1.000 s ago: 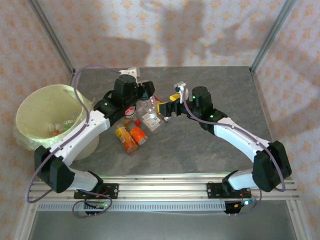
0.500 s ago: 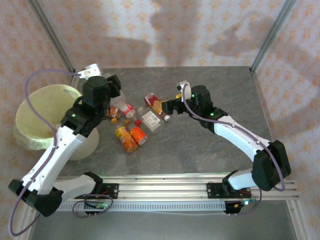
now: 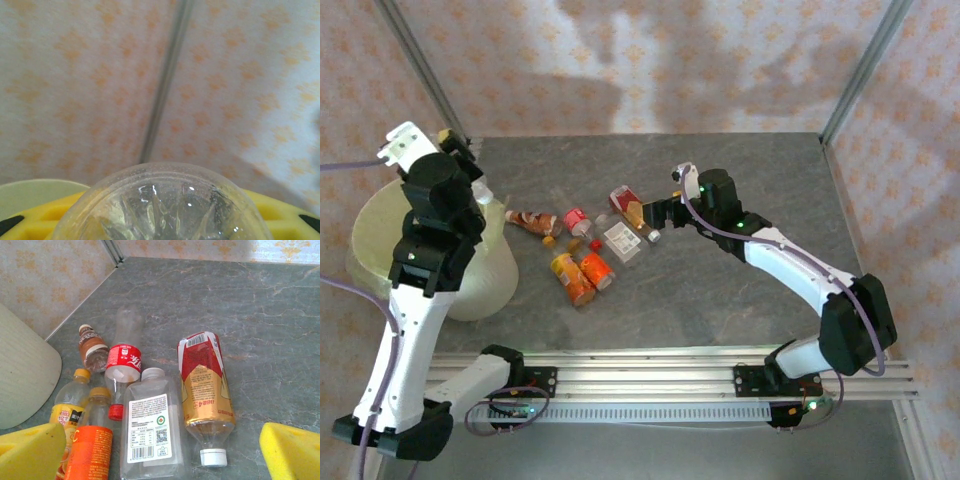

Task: Put the plastic bottles in the bin

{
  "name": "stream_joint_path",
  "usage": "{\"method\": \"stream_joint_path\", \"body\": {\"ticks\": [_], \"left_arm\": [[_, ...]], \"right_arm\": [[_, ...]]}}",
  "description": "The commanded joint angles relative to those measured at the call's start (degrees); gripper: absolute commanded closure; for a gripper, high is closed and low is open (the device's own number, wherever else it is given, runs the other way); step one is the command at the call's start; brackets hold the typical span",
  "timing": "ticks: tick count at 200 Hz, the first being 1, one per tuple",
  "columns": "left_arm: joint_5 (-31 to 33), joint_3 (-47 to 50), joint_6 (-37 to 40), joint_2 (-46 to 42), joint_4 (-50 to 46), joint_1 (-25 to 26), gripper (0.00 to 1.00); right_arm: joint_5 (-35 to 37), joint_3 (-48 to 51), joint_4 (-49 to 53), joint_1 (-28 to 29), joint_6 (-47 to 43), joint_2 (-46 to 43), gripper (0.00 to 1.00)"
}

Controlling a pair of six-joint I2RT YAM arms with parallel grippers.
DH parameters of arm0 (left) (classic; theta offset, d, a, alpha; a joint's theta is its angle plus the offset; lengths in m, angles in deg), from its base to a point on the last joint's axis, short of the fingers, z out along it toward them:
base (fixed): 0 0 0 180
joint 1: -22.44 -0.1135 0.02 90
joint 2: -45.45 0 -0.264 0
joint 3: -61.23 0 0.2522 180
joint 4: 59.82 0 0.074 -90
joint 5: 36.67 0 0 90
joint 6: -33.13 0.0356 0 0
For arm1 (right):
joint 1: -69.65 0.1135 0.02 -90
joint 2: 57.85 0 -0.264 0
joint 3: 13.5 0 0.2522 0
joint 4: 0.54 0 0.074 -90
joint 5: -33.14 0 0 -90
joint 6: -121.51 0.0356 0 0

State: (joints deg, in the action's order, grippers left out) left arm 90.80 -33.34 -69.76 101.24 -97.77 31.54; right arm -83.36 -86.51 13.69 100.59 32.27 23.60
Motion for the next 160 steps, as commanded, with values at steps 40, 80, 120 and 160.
{"method": "stream_joint_path", "body": {"ticks": [40, 80, 120, 160], "left_arm": [[9.84, 4.11, 2.51, -0.41, 2.12, -17.02, 0.56], [6.26, 9.10, 4.36, 1.14, 2.91, -30.53, 0.55], [4.10, 12.47, 11.62, 4.78, 4.62, -36.76, 0.49], [-3.09, 9.55, 11.97, 8.89, 0.54, -38.04, 0.35]], "right_arm": [[1.05, -2.67, 1.58, -0.09, -1.12, 0.21, 0.01], [1.08, -2.89, 2.09, -0.05, -1.90, 0.01, 0.01], [0.55, -2.98, 0.89, -0.08, -1.61, 0.85, 0.01], [-0.31, -4.13, 0.67, -0.09, -0.87, 1.45, 0.01]]}}
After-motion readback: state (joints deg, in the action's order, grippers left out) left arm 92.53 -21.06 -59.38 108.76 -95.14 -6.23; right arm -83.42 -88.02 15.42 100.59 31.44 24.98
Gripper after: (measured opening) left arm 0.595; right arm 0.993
